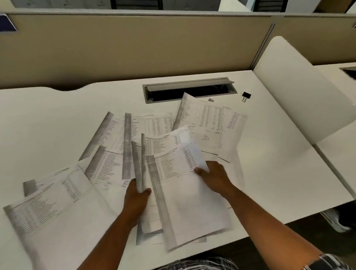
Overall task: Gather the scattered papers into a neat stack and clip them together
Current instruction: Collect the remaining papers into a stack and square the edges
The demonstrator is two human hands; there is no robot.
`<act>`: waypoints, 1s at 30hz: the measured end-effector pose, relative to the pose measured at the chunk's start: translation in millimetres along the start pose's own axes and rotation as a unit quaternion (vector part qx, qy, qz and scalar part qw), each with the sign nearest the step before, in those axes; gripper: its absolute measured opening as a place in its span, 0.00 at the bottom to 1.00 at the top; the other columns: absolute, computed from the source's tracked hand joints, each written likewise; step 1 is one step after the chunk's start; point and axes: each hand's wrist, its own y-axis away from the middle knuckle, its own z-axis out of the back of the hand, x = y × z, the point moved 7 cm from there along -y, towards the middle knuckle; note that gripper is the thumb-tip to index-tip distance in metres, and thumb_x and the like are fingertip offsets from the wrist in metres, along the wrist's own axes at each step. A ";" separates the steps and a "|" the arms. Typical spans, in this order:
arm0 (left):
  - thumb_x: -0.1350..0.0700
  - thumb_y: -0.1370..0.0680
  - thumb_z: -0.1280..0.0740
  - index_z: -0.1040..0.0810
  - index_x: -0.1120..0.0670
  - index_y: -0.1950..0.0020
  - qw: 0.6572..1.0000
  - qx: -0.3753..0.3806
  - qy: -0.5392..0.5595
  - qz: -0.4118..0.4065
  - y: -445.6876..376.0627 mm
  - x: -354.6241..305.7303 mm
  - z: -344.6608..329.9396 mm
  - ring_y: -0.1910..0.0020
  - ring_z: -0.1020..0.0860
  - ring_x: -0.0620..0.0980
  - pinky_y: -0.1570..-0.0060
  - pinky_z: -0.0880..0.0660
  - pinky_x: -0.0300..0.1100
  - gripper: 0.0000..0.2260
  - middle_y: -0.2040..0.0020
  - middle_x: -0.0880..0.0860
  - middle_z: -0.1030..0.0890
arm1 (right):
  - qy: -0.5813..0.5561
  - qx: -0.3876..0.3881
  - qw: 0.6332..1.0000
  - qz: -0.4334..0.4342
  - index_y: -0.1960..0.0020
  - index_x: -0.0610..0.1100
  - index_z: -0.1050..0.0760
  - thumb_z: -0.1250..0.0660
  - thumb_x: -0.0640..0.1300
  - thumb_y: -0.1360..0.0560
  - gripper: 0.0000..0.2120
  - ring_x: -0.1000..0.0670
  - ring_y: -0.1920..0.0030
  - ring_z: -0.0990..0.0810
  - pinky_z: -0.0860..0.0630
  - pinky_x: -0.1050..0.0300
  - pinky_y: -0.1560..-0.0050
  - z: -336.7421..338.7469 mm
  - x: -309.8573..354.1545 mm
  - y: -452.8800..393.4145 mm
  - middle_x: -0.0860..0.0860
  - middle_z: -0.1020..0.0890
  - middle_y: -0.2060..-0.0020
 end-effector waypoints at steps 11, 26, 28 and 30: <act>0.59 0.23 0.32 0.33 0.50 0.29 0.998 0.019 0.043 0.035 8.2 4.7 0.6 0.42 0.23 0.54 0.42 0.24 0.51 0.23 0.36 0.52 0.25 | -0.101 -0.075 0.991 -0.036 0.34 0.41 0.25 0.27 0.51 0.23 0.22 0.46 0.41 0.21 0.25 0.54 0.42 15.7 17.4 -21.4 0.47 0.19 0.39; 0.58 0.20 0.35 0.37 0.46 0.25 0.993 0.048 0.023 -0.103 18.8 -36.4 -9.2 0.36 0.25 0.50 0.37 0.25 0.51 0.25 0.32 0.48 0.26 | -0.323 0.032 0.941 -0.100 0.34 0.46 0.24 0.18 0.54 0.34 0.33 0.49 0.41 0.17 0.20 0.55 0.45 -10.9 5.4 -6.5 0.51 0.16 0.41; 0.59 0.20 0.36 0.38 0.45 0.25 0.991 0.062 0.039 -0.115 19.4 -47.7 -11.9 0.37 0.24 0.50 0.40 0.23 0.49 0.25 0.33 0.47 0.25 | -0.385 0.037 0.919 -0.072 0.35 0.46 0.23 0.18 0.48 0.33 0.29 0.48 0.43 0.16 0.18 0.55 0.47 -2.3 15.1 -6.9 0.51 0.14 0.42; 0.59 0.20 0.34 0.38 0.44 0.25 0.988 0.073 0.048 -0.125 15.5 -58.2 -12.9 0.37 0.24 0.50 0.44 0.21 0.48 0.27 0.33 0.46 0.25 | -0.388 0.029 0.920 -0.047 0.36 0.46 0.22 0.19 0.44 0.32 0.25 0.47 0.45 0.14 0.16 0.51 0.46 5.5 24.8 -8.9 0.52 0.14 0.44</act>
